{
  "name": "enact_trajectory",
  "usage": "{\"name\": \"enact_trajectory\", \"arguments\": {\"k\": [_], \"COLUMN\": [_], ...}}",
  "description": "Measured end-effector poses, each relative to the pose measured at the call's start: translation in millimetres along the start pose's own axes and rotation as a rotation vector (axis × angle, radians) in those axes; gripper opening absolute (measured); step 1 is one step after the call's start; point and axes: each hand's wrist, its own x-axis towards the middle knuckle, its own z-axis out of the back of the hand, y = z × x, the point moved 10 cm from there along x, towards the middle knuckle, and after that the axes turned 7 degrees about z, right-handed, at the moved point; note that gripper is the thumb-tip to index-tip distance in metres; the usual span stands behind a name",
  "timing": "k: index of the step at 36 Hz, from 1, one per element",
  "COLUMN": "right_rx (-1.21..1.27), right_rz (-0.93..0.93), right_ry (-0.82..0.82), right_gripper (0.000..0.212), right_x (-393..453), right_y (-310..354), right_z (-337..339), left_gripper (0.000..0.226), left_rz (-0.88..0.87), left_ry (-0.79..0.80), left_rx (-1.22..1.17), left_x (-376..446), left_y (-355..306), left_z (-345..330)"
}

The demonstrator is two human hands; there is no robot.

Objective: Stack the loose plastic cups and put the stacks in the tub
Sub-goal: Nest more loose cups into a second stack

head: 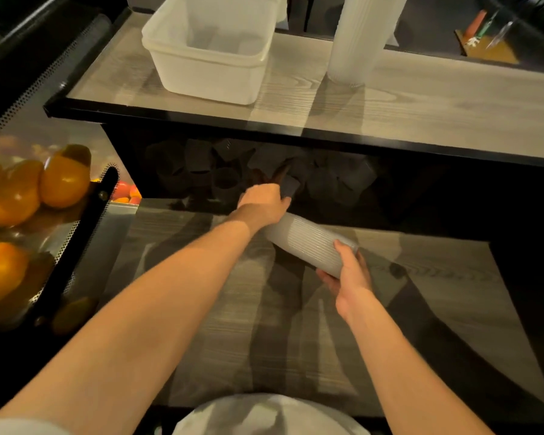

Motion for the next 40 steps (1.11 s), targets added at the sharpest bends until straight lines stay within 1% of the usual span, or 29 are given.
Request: {"name": "enact_trajectory", "arguments": {"k": [2, 5, 7, 9, 11, 12, 14, 16, 17, 18, 20, 21, 22, 24, 26, 28, 31, 36, 38, 40], "right_rx": [-0.012, -0.022, -0.010, 0.023, 0.079, 0.107, 0.146, 0.168, 0.177, 0.184, 0.181, 0.174, 0.164, 0.147, 0.138, 0.128, 0.106, 0.077, 0.056, 0.047], "right_rz": [-0.002, -0.009, -0.023, -0.039, -0.059, -0.071, -0.090, -0.116, -0.130, -0.144, -0.170, -0.179, -0.185, -0.189, -0.194, -0.191, -0.183, -0.168, -0.154, -0.142], "right_ry": [-0.015, -0.016, -0.020, -0.038, -0.055, -0.057, -0.054, -0.048, -0.046, -0.042, -0.028, -0.018, -0.009, 0.009, 0.023, 0.027, 0.031, 0.077, 0.093, 0.091], "right_gripper": [0.068, 0.069, 0.070, 0.069, 0.068, 0.067, 0.065, 0.062, 0.060, 0.059, 0.056, 0.055, 0.054, 0.051, 0.048, 0.047, 0.051, 0.043, 0.042, 0.046], "right_x": [3, 7, 6, 5, 4, 4, 3, 2, 1, 1, 0, -1, -1, -1, -2, -1, 1, 4, 4, 4], "right_y": [2, 3, 1, -1, -3, -4, -5, -6, -7, -8, -10, -10, -11, -10, -9, -7, -4, 3, 4, 4], "right_z": [7, 13, 15, 16, 16, 15, 13, 11, 10, 9, 6, 5, 4, 1, 0, 0, 0, -4, -6, -5], "left_gripper": [0.043, 0.041, 0.038, 0.038, 0.042, 0.043, 0.036, 0.020, 0.016, 0.013, 0.008, 0.015, 0.026, 0.046, 0.056, 0.064, 0.059, 0.056, 0.049, 0.043], "left_rz": [-0.007, -0.006, -0.008, 0.042, 0.141, 0.204, 0.297, 0.296, 0.283, 0.274, 0.241, 0.218, 0.199, 0.155, 0.109, 0.083, 0.059, 0.053, 0.066, 0.082], "left_ry": [0.053, 0.041, 0.017, -0.013, -0.037, -0.040, -0.010, 0.060, 0.105, 0.132, 0.143, 0.150, 0.172, 0.255, 0.353, 0.400, 0.389, 0.410, 0.385, 0.322], "left_rx": [0.100, 0.208, 0.214, 0.144, -0.025, -0.154, -0.527, -0.932, -1.064, -1.118, -1.111, -1.110, -1.116, -1.135, -1.105, -1.042, -0.974, -0.961, -0.917, -0.878], "left_x": [6, 9, 9, 9, 10, 10, 6, -2, -9, -14, -18, -20, -20, -22, -27, -29, -31, -37, -38, -37], "left_y": [-6, -7, -5, 6, 24, 36, 56, 63, 64, 67, 75, 79, 83, 85, 82, 80, 82, 87, 94, 103], "left_z": [-10, -15, -17, -17, -16, -18, -25, -35, -39, -40, -38, -36, -36, -36, -38, -40, -34, -32, -32, -29]}}
